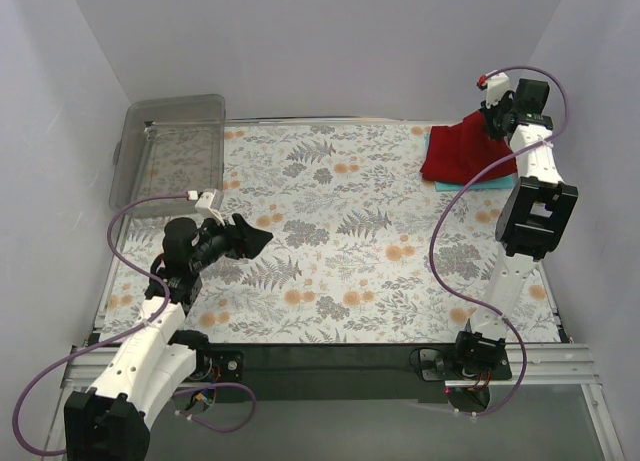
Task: Fold and stack the t-shirts
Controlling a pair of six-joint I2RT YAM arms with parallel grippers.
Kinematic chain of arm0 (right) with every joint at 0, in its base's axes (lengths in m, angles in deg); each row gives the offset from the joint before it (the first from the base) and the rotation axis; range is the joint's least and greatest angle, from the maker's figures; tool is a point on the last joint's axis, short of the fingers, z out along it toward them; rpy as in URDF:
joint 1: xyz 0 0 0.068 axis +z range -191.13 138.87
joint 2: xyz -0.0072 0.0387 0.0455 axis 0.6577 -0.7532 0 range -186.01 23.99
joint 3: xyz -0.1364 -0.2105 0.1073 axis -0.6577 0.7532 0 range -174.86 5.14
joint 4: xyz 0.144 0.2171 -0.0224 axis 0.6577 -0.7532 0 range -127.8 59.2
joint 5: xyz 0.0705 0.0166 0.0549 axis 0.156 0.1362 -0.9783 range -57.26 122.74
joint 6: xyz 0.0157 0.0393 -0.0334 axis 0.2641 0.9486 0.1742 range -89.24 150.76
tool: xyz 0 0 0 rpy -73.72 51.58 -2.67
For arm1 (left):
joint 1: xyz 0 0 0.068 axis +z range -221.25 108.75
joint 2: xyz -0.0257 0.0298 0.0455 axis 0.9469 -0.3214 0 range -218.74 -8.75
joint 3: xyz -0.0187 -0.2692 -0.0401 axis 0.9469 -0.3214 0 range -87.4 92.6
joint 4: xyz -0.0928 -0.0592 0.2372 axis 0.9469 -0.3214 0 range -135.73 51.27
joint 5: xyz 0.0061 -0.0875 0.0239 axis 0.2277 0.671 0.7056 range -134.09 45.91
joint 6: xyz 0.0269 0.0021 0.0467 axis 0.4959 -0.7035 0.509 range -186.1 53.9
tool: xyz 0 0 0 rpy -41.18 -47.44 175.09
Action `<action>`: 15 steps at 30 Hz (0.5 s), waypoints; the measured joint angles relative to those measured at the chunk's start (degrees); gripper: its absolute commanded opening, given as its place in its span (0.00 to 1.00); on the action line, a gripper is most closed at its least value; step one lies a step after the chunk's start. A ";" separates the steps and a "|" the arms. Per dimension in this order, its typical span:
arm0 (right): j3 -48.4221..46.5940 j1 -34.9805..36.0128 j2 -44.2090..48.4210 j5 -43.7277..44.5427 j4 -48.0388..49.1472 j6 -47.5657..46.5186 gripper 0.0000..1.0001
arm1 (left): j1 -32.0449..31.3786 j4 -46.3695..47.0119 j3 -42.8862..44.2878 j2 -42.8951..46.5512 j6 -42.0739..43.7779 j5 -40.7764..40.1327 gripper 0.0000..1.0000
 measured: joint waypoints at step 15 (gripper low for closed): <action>0.20 0.00 -1.44 1.36 3.54 -3.15 0.04 | 0.00 2.08 0.00 -2.25 -0.04 0.35 0.64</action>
